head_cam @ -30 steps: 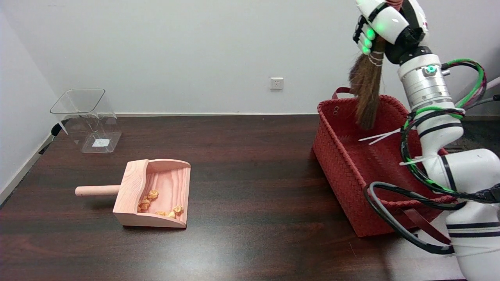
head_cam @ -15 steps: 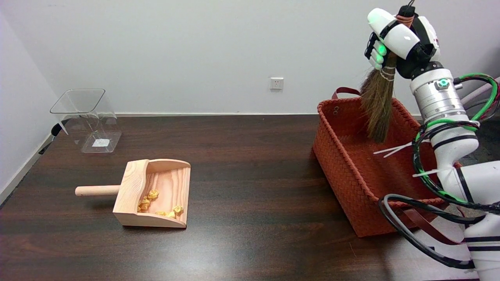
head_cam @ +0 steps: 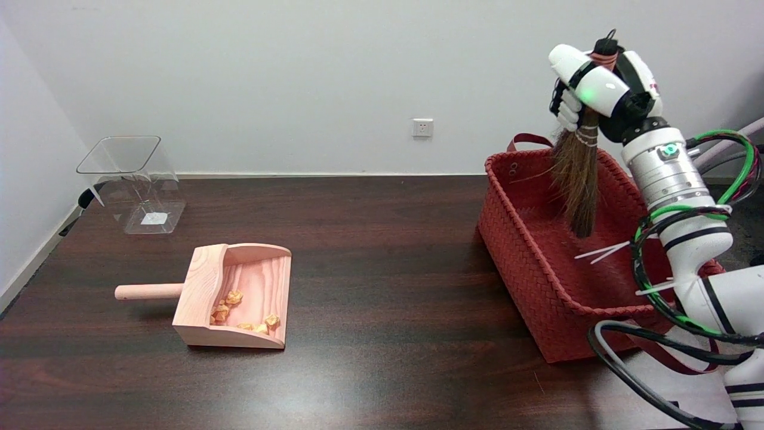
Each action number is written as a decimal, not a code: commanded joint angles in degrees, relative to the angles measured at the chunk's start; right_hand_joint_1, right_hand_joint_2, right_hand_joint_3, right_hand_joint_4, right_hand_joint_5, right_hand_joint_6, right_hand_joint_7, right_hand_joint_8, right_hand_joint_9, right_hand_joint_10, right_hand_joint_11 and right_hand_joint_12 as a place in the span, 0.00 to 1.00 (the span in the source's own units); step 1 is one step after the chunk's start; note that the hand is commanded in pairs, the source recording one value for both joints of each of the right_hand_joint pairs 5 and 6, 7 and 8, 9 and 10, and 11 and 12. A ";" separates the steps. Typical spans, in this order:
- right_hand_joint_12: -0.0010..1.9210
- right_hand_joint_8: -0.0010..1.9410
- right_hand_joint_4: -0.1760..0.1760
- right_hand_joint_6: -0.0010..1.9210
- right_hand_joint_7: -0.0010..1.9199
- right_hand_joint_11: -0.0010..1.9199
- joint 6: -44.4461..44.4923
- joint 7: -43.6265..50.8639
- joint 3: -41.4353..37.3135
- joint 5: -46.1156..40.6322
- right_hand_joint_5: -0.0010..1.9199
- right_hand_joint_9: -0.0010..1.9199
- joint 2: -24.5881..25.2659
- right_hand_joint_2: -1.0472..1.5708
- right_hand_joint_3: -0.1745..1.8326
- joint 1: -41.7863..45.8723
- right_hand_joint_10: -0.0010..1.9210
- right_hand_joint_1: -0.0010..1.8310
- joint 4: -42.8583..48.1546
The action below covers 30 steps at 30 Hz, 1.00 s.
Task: Place the broom into the brown storage basket.
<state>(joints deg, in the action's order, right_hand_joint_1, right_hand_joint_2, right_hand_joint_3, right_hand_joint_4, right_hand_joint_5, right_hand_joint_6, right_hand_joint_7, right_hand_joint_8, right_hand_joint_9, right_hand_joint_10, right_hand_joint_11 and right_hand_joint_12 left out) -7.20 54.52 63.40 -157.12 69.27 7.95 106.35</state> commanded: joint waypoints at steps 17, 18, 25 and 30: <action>1.00 0.99 0.50 1.00 1.00 1.00 -9.05 7.32 12.93 0.25 1.00 1.00 -0.06 1.00 0.33 4.18 1.00 0.49 -7.06; 1.00 0.99 0.50 1.00 1.00 1.00 -9.85 7.39 13.16 0.25 1.00 1.00 -0.06 1.00 0.33 4.02 1.00 0.48 -7.71; 1.00 0.99 0.50 1.00 1.00 1.00 -13.94 12.36 11.67 -0.39 1.00 1.00 0.69 1.00 0.31 3.96 1.00 0.48 -9.94; 1.00 0.99 0.50 1.00 1.00 1.00 -14.89 15.39 10.41 -0.39 1.00 1.00 1.95 1.00 0.30 4.19 1.00 0.48 -9.40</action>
<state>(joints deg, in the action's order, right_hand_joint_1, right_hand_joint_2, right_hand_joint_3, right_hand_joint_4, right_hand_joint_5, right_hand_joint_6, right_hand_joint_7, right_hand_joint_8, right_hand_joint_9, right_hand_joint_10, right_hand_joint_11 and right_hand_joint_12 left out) -16.47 62.57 73.89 -156.79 69.36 11.68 99.78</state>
